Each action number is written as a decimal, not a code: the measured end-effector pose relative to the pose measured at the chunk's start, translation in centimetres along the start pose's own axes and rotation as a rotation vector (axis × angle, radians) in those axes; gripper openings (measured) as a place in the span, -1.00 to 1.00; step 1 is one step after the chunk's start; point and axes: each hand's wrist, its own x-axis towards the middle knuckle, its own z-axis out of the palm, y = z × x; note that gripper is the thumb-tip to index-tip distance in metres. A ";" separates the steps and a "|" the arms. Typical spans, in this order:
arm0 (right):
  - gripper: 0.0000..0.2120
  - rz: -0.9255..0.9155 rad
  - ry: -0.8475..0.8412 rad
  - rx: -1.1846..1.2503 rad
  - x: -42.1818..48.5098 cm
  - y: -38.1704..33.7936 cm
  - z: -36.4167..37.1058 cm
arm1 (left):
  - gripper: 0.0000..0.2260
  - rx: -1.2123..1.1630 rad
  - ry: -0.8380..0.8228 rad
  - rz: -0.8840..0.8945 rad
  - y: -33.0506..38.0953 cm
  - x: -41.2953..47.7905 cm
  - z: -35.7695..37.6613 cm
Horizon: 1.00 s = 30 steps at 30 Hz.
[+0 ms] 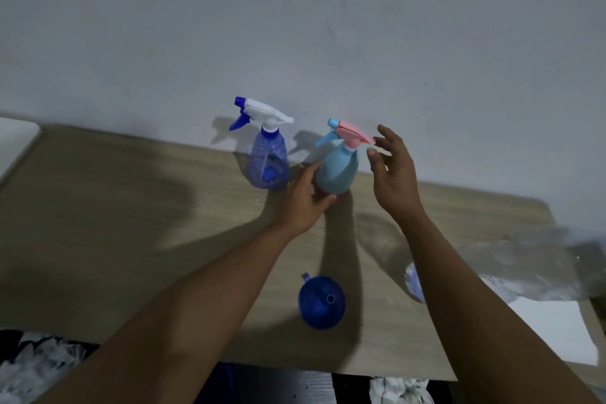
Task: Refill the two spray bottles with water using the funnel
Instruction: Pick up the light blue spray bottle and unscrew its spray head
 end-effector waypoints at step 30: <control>-0.85 0.153 -0.039 0.195 -10.3 -8.3 -1.9 | -0.26 -0.137 -0.062 0.112 3.2 -14.3 -4.9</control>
